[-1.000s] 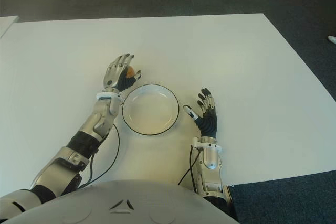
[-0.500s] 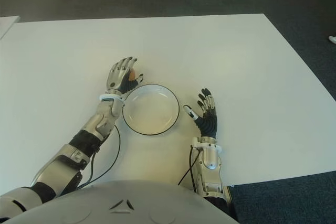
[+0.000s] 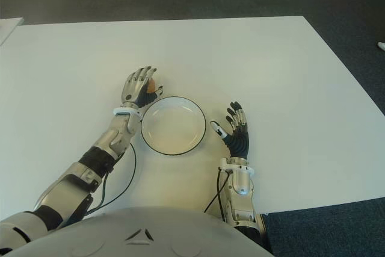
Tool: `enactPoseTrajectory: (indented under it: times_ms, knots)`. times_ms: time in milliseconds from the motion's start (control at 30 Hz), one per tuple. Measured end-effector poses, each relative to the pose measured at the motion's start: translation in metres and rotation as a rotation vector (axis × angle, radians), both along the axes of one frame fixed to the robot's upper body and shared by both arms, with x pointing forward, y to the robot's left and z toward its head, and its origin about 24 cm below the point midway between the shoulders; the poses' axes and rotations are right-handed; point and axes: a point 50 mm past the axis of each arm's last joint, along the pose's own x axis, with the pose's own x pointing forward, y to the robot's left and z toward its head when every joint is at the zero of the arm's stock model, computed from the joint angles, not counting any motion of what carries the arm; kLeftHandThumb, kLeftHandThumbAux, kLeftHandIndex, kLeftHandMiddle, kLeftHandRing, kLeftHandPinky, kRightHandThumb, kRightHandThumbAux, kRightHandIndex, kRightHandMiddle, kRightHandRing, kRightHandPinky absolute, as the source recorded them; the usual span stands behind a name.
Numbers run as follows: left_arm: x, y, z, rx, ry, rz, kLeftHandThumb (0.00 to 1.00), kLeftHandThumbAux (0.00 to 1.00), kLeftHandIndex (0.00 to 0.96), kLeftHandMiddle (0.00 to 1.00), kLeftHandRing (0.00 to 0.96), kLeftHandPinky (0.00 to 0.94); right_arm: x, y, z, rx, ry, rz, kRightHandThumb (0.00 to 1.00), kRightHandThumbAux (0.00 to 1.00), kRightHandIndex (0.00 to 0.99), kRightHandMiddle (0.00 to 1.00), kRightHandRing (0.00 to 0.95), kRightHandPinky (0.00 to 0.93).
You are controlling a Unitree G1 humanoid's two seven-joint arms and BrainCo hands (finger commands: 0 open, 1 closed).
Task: Put the apples into the plate.
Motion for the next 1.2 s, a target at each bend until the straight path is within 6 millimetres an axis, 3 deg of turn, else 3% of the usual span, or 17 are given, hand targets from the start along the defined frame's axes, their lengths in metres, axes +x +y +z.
enactPoseTrajectory:
  times_ms: [1200]
  knots:
    - [0.004,0.013,-0.002,0.097,-0.049,0.052,0.286,0.31,0.101,0.023,0.014,0.089,0.0,-0.002,0.0,0.001,0.0,-0.003,0.228,0.698,0.067,0.121,0.116,0.164]
